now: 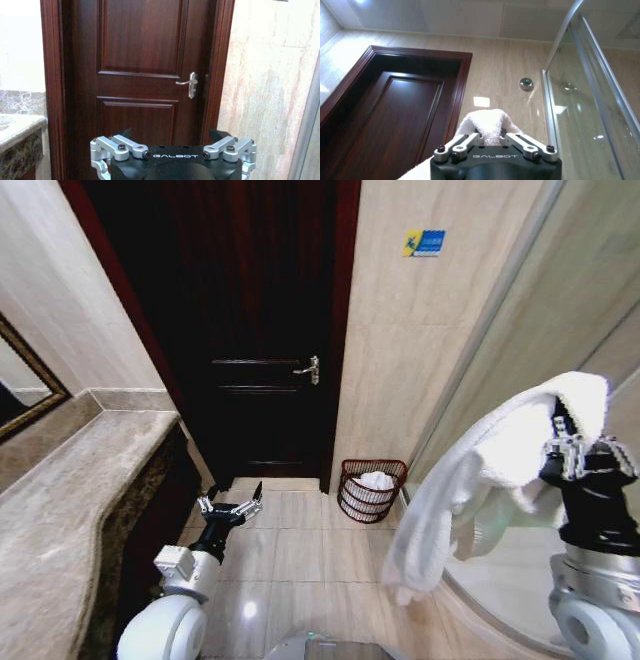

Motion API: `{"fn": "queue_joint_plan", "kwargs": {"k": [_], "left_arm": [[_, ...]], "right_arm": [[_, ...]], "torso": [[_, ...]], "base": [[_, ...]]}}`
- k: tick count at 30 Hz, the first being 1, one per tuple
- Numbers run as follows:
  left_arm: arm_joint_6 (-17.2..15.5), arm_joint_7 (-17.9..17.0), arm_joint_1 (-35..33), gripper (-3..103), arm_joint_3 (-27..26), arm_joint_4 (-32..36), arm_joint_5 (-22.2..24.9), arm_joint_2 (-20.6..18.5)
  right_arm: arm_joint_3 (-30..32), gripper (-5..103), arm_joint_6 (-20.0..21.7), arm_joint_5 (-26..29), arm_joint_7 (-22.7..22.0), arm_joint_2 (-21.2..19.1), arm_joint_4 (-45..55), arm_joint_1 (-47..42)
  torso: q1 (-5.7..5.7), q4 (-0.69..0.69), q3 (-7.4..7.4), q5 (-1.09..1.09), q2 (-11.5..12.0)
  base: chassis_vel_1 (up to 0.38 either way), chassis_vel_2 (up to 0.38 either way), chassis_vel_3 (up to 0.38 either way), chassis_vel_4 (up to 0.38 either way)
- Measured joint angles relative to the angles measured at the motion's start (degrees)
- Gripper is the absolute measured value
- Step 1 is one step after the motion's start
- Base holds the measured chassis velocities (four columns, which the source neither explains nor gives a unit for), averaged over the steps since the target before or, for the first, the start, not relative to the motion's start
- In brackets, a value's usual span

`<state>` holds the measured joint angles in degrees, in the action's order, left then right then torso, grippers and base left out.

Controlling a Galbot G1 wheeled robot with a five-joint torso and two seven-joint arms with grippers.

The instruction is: Discard the used towel into the hamper.

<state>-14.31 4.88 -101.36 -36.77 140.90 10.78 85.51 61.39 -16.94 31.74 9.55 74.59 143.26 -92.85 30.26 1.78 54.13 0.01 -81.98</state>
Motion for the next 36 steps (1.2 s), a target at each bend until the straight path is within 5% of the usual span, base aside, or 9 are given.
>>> {"fn": "queue_joint_plan", "kwargs": {"k": [15,36], "left_arm": [[0.0,0.0,0.0,100,0.0,0.0,0.0,0.0],[0.0,0.0,0.0,100,0.0,0.0,0.0,0.0]], "right_arm": [[0.2,10,-0.7,-0.4,0.7,-3.1,0.0,2.5],[-1.3,10,3.9,3.7,-2.8,-11.4,-3.7,12.3]], "torso": [[-0.02,0.00,-0.02,-0.02,0.0],[-0.02,0.00,-0.03,-0.01,0.1]], "base": [[-0.021,-0.016,0.011,0.014],[0.000,0.000,0.000,0.000]]}}
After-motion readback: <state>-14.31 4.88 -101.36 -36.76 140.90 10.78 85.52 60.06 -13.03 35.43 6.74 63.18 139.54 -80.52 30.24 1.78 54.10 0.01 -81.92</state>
